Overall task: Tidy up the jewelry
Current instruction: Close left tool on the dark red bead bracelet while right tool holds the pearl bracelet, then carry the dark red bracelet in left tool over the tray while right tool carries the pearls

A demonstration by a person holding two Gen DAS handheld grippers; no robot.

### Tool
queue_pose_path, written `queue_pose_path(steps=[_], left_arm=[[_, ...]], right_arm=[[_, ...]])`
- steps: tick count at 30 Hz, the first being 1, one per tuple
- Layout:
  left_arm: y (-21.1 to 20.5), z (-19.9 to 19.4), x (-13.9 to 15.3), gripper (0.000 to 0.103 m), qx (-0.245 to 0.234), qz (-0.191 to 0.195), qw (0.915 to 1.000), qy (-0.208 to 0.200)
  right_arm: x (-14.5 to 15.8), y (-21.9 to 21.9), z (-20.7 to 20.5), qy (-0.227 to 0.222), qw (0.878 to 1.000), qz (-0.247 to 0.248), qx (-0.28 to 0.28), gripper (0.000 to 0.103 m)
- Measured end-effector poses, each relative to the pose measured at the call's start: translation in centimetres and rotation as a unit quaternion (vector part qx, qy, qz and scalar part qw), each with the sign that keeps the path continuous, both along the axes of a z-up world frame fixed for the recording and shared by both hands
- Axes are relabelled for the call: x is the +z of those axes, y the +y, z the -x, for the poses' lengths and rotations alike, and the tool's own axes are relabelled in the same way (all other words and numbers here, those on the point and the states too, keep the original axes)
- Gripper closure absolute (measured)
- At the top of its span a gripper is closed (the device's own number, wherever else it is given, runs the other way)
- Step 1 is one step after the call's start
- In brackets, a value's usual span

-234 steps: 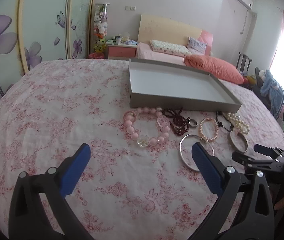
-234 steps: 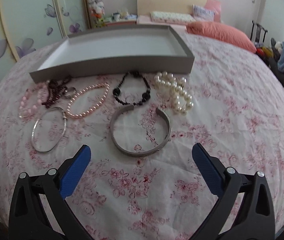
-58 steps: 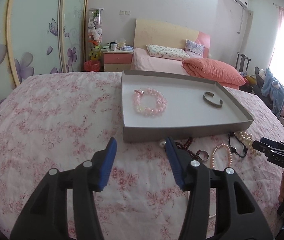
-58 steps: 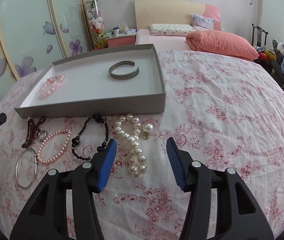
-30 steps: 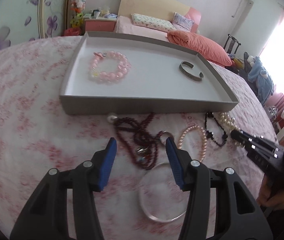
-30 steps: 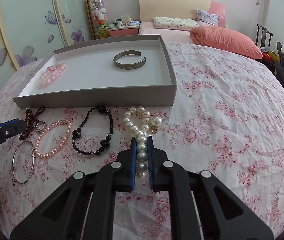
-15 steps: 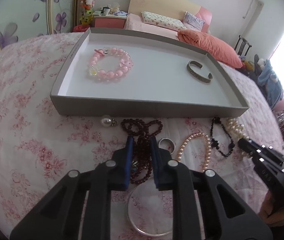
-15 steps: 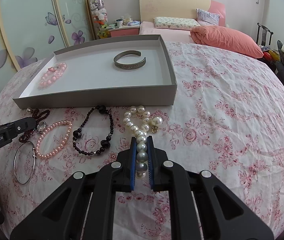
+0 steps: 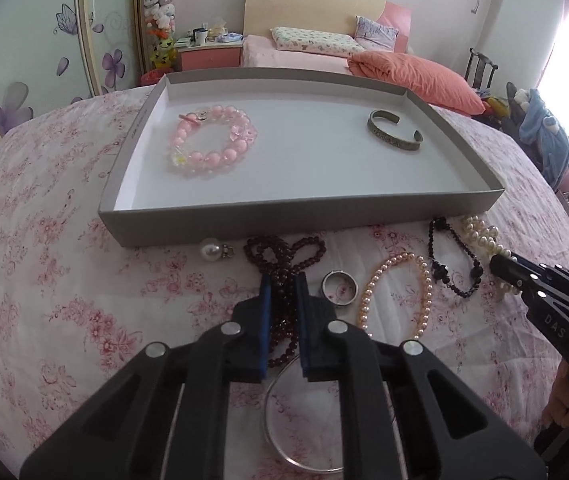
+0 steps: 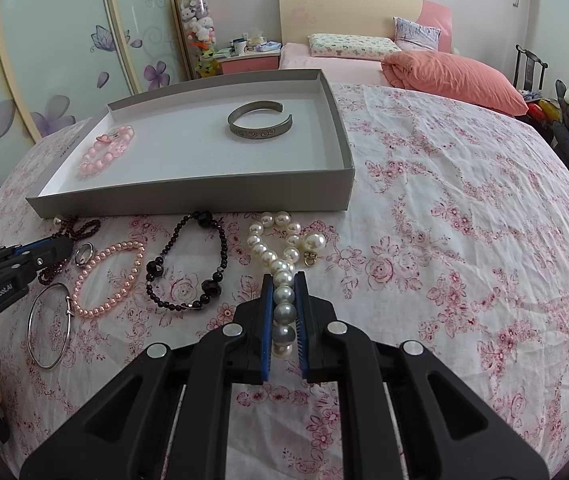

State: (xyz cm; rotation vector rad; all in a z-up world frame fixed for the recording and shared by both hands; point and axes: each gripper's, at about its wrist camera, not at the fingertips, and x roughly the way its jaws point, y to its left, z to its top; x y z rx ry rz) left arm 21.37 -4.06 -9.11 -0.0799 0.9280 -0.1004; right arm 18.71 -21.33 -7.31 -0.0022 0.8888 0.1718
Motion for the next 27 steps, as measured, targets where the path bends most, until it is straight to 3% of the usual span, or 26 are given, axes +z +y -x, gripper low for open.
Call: queue_pose_path(steps=[10, 16, 27], left_arm=[[2.5, 2.2, 3.0, 0.097, -0.027, 0.077, 0.9949, -0.058], [3.4, 3.3, 4.6, 0.098, -0.029, 0.088, 0.9922, -0.084], [5.2, 4.6, 5.3, 0.098, -0.017, 0.102, 0.9903, -0.093]], right_arm=[[0.0, 0.0, 0.0, 0.000, 1.000, 0.000, 0.000, 0.092], [0.0, -0.1, 0.0, 0.000, 1.000, 0.000, 0.000, 0.092], [0.1, 0.1, 0.0, 0.000, 1.000, -0.004, -0.001, 0.092]])
